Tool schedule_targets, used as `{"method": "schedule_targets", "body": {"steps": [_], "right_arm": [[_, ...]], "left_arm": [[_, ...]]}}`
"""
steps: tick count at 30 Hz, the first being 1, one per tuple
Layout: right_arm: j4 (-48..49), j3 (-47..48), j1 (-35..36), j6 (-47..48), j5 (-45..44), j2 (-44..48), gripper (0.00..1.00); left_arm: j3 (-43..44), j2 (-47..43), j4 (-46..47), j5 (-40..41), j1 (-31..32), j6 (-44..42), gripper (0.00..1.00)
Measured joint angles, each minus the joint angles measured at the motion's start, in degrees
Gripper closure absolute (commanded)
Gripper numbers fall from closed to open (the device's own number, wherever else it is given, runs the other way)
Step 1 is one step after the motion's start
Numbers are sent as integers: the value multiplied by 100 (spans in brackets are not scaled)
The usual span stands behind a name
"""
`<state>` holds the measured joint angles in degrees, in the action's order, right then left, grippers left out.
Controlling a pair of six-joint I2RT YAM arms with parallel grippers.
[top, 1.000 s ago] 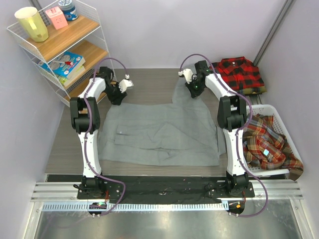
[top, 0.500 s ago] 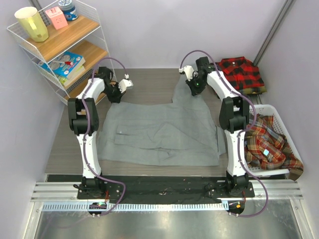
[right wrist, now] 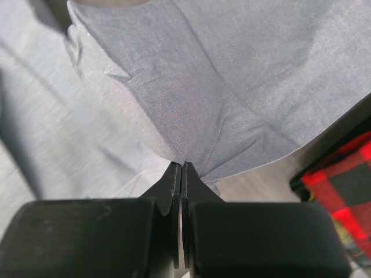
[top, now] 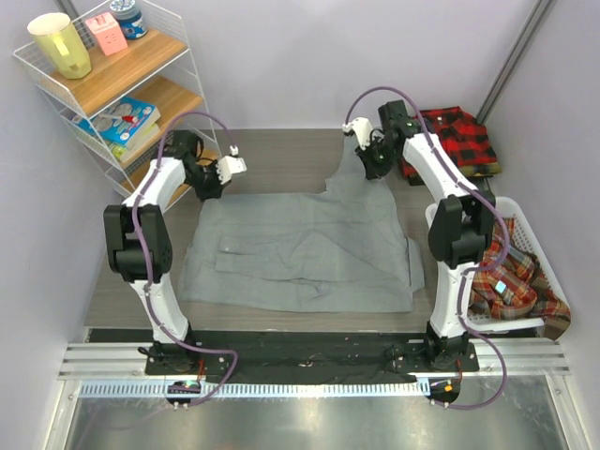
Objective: Fold and stack the long sleeve shirts
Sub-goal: Fold the shirt
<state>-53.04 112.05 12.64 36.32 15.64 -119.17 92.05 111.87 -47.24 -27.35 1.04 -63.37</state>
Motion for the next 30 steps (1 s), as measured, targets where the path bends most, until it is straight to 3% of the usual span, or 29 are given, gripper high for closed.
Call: {"method": "schedule_targets", "body": {"steps": [19,30], "right_arm": [[-188,-2608,562,-7,37,2079,99],[-234,-3147,579,7,-11,2763,99]], "left_arm": [[-2109,-1711,-76,39,-37,-1049,100],[-2542,-2109,-94,74,-258,-1163,100]]}}
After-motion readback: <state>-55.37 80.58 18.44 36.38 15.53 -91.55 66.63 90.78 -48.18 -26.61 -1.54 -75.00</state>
